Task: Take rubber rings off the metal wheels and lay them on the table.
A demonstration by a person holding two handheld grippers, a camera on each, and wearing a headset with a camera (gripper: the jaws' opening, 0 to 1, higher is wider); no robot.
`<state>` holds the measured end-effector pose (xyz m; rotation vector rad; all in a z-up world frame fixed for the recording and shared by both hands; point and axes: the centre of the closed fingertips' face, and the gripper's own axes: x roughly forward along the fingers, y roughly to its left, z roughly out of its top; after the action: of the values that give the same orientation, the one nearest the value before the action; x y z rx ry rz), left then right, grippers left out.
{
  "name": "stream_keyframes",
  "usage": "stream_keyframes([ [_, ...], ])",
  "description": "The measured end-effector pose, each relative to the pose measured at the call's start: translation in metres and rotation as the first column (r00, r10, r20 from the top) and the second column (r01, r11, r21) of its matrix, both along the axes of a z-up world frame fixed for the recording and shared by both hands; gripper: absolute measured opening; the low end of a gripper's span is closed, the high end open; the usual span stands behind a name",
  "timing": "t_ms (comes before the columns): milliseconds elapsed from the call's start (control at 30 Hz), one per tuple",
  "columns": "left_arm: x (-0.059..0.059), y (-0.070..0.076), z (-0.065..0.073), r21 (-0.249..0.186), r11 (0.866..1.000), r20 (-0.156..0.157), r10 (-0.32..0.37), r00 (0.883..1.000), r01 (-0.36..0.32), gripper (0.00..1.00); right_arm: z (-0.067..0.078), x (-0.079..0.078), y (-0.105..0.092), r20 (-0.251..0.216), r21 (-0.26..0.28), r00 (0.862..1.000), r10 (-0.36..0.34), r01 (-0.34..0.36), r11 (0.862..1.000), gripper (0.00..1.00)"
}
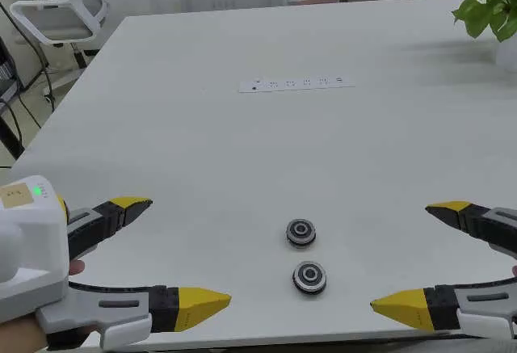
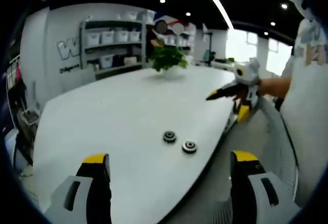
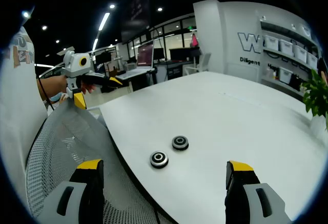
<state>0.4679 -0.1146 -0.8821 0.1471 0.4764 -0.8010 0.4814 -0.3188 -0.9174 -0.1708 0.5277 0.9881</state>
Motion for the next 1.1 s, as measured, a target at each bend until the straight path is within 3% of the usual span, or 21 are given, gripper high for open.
stream_keyframes([
  [267, 0.004, -0.003, 0.003, -0.018, 1.000, 0.015, -0.007, 1.000, 0.007, 1.00, 0.005, 0.004, -0.001, 0.017, 0.008, 1.000, -0.002, 0.002, 1.000, 0.99],
  [400, 0.006, -0.002, 0.001, 0.007, 1.000, 0.019, -0.012, 1.000, 0.012, 1.00, 0.005, 0.004, 0.000, 0.019, 0.005, 1.000, 0.008, -0.008, 1.000, 0.97],
  [1100, 0.013, -0.011, -0.003, 0.036, 0.998, 0.014, -0.061, 0.998, 0.061, 0.99, 0.000, 0.007, -0.002, 0.023, -0.019, 1.000, 0.021, -0.020, 1.000, 0.90],
])
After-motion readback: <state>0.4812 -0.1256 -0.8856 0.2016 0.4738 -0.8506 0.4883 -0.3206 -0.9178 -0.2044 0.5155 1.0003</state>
